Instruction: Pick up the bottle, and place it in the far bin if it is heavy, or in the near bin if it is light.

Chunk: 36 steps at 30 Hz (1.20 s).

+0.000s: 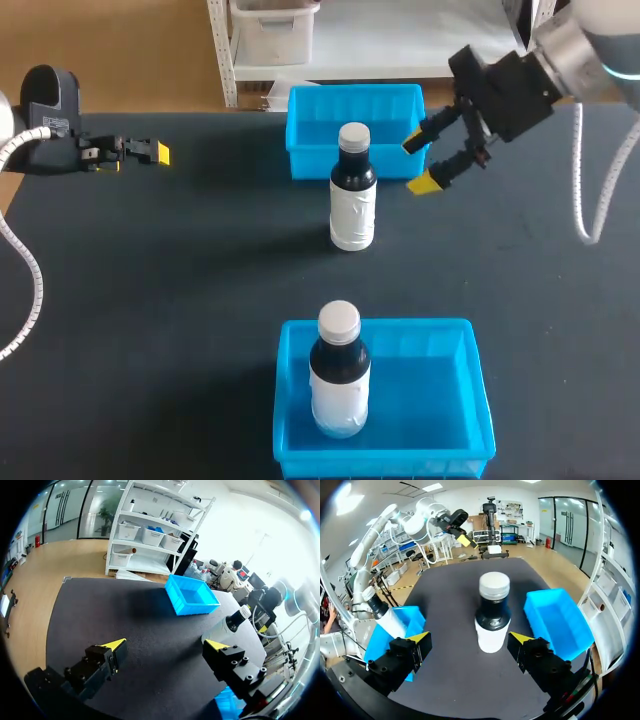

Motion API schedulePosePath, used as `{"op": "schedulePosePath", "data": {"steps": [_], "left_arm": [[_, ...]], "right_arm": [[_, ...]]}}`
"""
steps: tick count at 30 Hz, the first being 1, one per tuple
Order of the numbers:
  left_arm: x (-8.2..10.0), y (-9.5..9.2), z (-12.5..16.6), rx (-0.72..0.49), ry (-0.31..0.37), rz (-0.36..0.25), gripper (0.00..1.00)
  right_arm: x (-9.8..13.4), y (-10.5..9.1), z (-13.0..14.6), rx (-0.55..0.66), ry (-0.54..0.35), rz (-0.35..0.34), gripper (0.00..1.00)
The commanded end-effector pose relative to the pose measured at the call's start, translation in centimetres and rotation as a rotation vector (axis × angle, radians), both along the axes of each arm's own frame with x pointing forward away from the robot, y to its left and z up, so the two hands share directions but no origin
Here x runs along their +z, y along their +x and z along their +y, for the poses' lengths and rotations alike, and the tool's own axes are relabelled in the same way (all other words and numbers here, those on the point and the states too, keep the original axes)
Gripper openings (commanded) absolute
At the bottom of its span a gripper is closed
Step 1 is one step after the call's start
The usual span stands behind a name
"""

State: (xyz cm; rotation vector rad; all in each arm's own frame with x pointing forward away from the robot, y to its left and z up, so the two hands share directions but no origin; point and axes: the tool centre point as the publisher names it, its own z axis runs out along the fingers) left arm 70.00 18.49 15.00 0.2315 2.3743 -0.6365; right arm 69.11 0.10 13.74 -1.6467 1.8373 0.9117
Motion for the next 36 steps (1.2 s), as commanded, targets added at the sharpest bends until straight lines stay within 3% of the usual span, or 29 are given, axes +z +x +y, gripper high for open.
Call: {"op": "schedulePosePath", "data": {"steps": [1, 15, 36], "left_arm": [[0.0, 0.0, 0.0, 0.0, 0.0, 0.0, 1.0], [0.0, 0.0, 0.0, 0.0, 0.0, 0.0, 1.0], [0.0, 0.0, 0.0, 0.0, 0.0, 0.0, 1.0]], "right_arm": [[-0.8, 2.3, 1.3, 0.003, 0.005, 0.004, 1.0], [-1.2, 4.0, 4.8, 0.003, 0.018, -0.042, 1.0], [-1.5, 2.7, 6.9, 0.044, 0.056, -0.023, 1.0]]}}
